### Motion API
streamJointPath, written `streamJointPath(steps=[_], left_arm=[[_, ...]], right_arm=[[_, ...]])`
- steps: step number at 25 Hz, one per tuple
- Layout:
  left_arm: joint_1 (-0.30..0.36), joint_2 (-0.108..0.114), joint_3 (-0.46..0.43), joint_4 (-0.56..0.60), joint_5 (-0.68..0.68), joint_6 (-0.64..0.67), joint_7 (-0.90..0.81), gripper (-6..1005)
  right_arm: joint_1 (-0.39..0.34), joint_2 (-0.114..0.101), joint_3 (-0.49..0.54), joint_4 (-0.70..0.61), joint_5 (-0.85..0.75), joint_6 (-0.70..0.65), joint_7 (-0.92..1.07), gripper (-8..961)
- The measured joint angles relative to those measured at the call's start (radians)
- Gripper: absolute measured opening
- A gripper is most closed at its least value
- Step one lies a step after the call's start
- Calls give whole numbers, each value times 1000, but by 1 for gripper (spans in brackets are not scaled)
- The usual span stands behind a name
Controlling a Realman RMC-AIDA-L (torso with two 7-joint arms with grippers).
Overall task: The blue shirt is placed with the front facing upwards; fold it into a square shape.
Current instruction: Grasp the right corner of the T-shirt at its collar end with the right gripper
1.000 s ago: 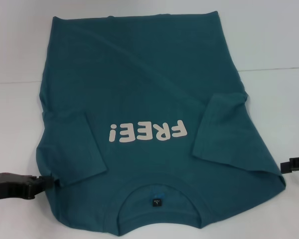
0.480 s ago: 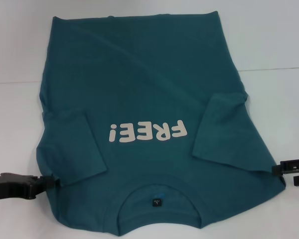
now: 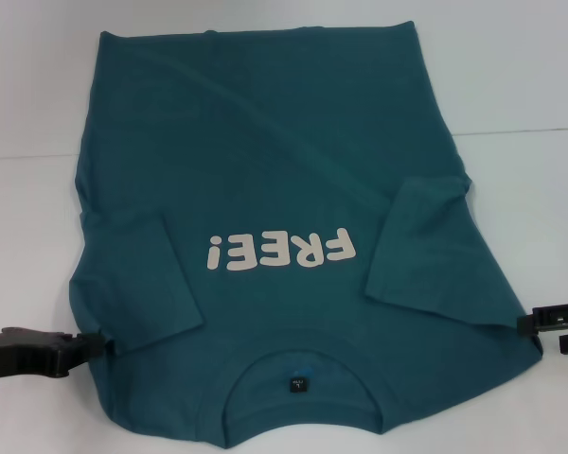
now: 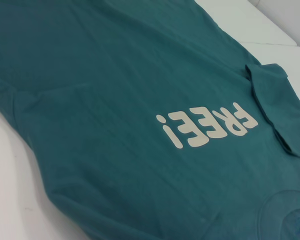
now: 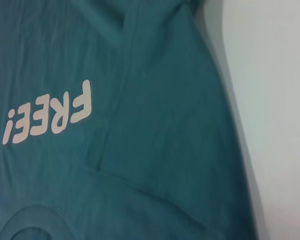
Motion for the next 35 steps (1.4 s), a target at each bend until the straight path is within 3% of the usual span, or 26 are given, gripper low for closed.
streamJointPath(steps=[25,35], left_arm=[[-9,0,0,1,-5,0,0,50],[-11,1,0,1,-5,0,2,51]], right_arm=[[30,8,-23,60,2,39,-1,945],[24,5,-11,84,91,41,-27,945]])
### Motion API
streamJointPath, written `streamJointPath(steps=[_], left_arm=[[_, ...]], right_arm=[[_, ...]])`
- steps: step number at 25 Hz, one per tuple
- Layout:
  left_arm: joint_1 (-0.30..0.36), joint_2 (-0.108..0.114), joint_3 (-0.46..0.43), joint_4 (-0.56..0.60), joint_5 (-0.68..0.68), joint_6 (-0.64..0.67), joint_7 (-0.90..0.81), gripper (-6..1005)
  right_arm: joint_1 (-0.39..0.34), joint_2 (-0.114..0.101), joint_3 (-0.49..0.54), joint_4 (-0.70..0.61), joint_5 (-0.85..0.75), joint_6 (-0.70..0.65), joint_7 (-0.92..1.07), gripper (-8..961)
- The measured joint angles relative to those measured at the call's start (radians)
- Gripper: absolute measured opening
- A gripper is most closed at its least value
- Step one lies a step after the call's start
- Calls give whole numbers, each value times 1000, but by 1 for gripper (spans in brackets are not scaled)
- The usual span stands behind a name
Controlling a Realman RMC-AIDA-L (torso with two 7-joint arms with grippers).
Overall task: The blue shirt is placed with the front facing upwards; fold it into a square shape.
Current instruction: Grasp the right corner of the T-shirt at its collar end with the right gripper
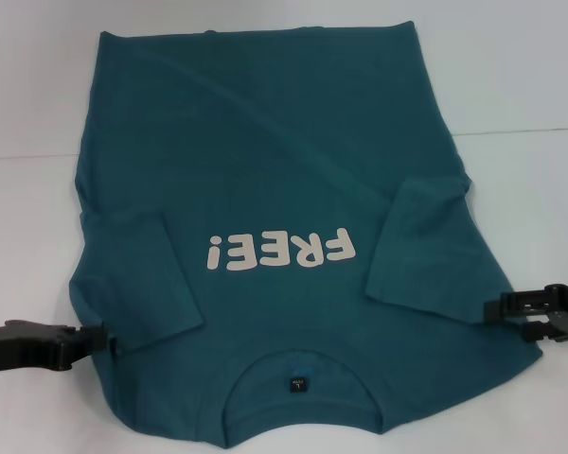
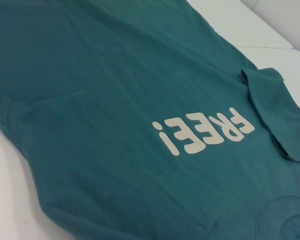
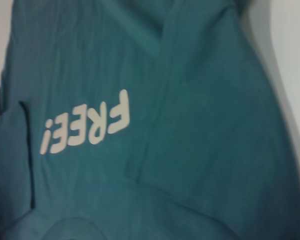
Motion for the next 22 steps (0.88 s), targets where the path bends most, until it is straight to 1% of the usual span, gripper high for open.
streamJointPath(steps=[4,9,11,17,22], left_arm=[[-2,1,0,0,0,0,0,51],[-4,1,-1,0,0,0,0,51],[-5,1,-1,0,0,0,0,51],[-10,1,0,-9,0,2,-1,51],[-14,1,0,-12,0,2,-1,51]], right_arm=[[-5,-9,2,18,33,-2,-14,945],[-18,-31,2,6,3,-4,-9,945],[-22,-35,2,6,2,-6,-6,945],[-25,-39,-3,5,-28,-7,-3,945],[-23,-35,-5,5,-43,-5,-2,945]])
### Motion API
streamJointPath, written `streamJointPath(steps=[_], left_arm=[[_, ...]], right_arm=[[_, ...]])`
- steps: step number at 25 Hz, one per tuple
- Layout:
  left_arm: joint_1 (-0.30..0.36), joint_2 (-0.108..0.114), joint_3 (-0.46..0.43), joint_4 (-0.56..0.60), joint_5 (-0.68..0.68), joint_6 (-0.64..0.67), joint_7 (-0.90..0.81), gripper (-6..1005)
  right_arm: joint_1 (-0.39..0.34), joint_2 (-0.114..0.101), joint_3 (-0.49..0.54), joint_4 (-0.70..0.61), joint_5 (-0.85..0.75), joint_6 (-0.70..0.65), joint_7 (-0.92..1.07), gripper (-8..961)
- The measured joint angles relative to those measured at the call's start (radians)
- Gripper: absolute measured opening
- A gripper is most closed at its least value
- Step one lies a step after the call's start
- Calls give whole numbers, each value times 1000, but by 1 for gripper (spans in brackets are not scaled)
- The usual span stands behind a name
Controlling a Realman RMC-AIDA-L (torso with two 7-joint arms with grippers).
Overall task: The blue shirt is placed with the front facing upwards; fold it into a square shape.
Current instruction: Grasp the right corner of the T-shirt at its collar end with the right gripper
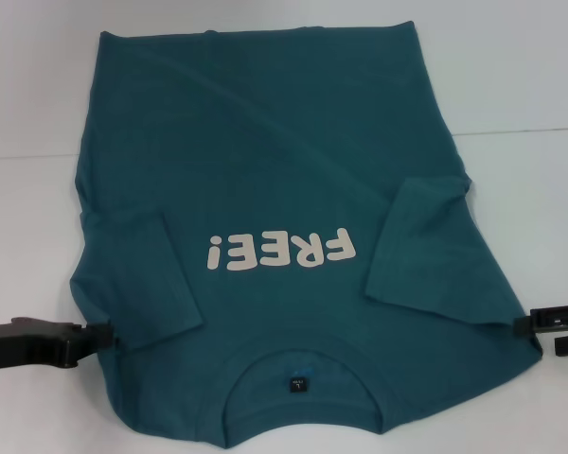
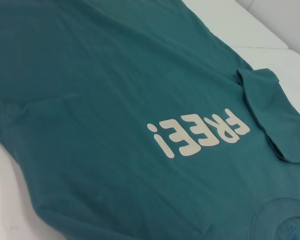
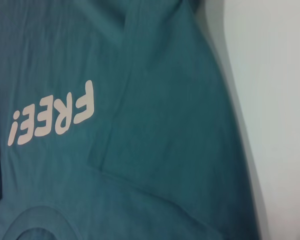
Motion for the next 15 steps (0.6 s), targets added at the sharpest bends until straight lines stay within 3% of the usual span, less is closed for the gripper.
streamJointPath(steps=[15], left_arm=[[-4,1,-6,-2,0,0,6,51]], right_arm=[[27,30,3,16,1,22,5,945]])
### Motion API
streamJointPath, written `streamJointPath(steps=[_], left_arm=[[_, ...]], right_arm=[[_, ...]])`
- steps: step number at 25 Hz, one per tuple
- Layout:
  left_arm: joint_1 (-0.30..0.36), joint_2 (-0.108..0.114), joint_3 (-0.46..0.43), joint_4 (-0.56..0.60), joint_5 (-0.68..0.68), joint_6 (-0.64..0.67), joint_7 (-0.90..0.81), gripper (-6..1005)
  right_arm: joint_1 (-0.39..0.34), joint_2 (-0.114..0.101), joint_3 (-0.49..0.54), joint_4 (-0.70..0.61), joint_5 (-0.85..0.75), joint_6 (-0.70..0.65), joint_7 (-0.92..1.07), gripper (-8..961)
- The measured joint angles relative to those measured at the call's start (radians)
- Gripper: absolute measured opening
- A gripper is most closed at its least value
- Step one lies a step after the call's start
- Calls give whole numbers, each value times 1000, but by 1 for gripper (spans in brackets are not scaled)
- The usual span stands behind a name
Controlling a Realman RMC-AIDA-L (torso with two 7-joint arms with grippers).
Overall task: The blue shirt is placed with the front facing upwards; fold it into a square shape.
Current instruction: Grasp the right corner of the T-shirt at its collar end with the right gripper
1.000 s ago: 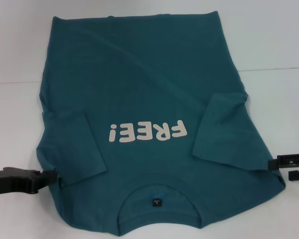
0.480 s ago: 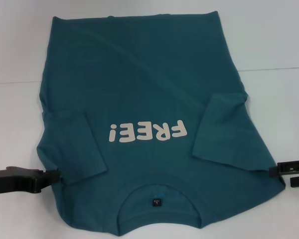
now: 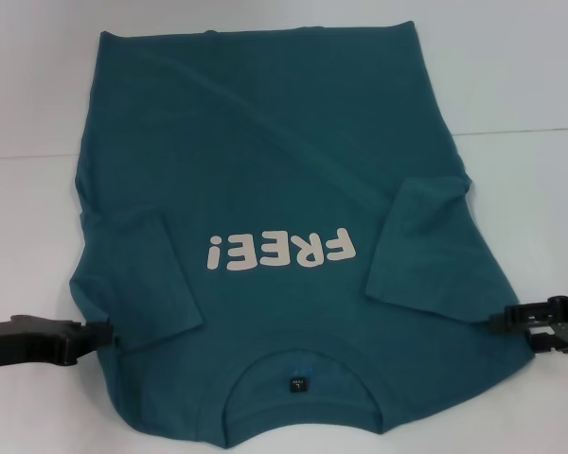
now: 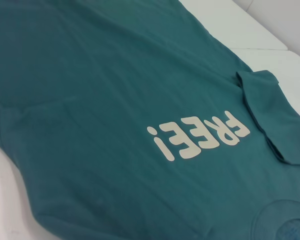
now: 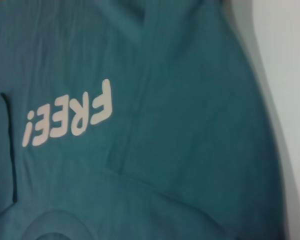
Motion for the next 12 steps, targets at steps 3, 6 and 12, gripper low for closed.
streamJointPath(steps=[3,6,12], left_arm=[[0,0,0,0,0,0,0,51],[-1,1,-1,0,0,0,0,51],[-5,2,-2,0,0,0,1,51]], right_arm=[[8,2,8,0,14,-1,-2,945],[18,5,7,1,24,1,-3,945],[40,15,-1,5,27,8,-6,945]])
